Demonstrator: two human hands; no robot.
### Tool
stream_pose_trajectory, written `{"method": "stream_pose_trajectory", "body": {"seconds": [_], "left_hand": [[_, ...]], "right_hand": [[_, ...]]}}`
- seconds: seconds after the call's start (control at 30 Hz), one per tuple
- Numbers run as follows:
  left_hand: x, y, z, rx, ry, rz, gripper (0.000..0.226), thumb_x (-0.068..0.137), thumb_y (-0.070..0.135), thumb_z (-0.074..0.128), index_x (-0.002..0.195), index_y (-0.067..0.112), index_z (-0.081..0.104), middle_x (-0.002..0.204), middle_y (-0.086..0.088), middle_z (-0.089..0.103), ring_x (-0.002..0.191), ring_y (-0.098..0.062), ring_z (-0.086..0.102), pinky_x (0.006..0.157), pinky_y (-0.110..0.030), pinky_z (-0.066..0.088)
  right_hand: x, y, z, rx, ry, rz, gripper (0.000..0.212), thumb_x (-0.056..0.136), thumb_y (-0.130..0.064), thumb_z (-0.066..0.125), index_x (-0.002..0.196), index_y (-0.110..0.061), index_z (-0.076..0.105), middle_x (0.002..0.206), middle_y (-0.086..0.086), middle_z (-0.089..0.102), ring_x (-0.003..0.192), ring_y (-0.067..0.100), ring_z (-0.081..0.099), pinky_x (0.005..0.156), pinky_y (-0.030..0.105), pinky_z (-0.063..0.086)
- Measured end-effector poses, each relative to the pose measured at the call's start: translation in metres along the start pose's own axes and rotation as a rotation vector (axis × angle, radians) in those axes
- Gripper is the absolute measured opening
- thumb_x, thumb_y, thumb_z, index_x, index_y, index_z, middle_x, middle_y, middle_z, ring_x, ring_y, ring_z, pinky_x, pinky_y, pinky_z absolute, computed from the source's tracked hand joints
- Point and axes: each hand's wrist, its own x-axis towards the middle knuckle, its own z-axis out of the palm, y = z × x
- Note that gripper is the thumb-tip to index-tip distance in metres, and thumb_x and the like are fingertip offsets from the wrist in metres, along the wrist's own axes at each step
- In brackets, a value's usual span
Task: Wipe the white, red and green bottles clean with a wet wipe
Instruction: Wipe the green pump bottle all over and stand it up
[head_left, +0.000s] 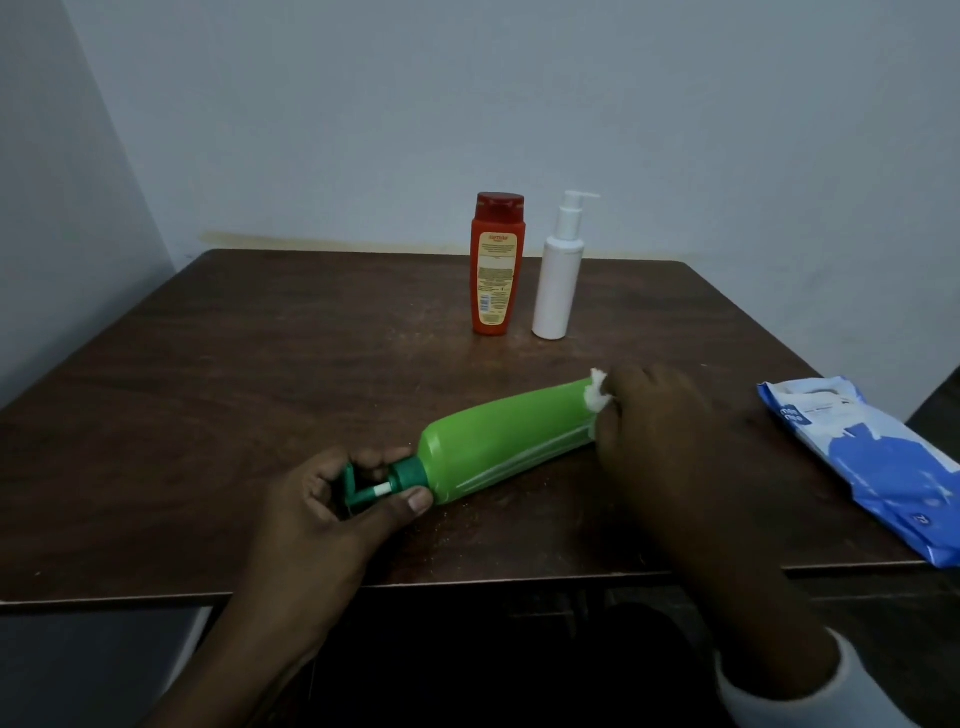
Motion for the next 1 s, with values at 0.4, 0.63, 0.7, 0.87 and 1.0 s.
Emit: {"method": "stream_pose_trajectory", "body": {"seconds": [0.4,0.63,0.7,0.87,1.0], "left_hand": [[-0.002,0.003,0.0,0.056,0.014,0.019,0.032,0.067,-0.003,0.087,0.094,0.01,0.077,0.1,-0.003,0.08,0.094,-0.017,0.076,0.081,-0.027,0.057],[-0.003,0.003,0.001,0.058,0.021,0.036,0.03,0.068,-0.004,0.087,0.092,0.011,0.077,0.096,-0.004,0.08,0.088,-0.014,0.075,0.076,-0.018,0.058],[-0.003,0.003,0.0,0.054,0.026,0.027,0.03,0.068,-0.003,0.087,0.091,0.013,0.077,0.096,-0.004,0.08,0.088,-0.014,0.075,0.075,-0.02,0.058],[-0.003,0.004,0.001,0.038,0.024,0.022,0.03,0.068,-0.004,0.087,0.09,0.014,0.077,0.095,-0.001,0.08,0.086,-0.011,0.075,0.072,-0.017,0.057],[-0.003,0.004,0.001,0.021,0.025,0.023,0.029,0.068,-0.003,0.087,0.084,0.019,0.077,0.097,-0.001,0.08,0.087,-0.01,0.075,0.072,-0.015,0.056]], "right_hand": [[0.02,0.002,-0.006,-0.049,-0.036,-0.048,0.026,0.092,-0.024,0.053,0.117,-0.022,0.057,0.114,0.002,0.06,0.101,0.02,0.05,0.084,0.036,0.046],[0.019,-0.02,-0.001,0.161,0.015,-0.348,0.023,0.091,-0.015,0.057,0.112,-0.018,0.066,0.107,0.003,0.062,0.097,0.02,0.052,0.083,0.035,0.043],[0.034,0.005,0.0,0.113,0.046,-0.192,0.022,0.091,-0.016,0.056,0.109,-0.021,0.067,0.102,0.003,0.063,0.089,0.018,0.049,0.076,0.032,0.04],[0.037,0.013,0.005,-0.023,0.044,-0.098,0.02,0.087,-0.013,0.056,0.102,-0.02,0.068,0.095,0.005,0.065,0.088,0.025,0.054,0.067,0.032,0.04],[0.025,-0.002,0.01,0.087,0.144,-0.154,0.025,0.087,-0.007,0.056,0.107,-0.016,0.069,0.103,0.008,0.065,0.095,0.027,0.054,0.072,0.029,0.031]]}}
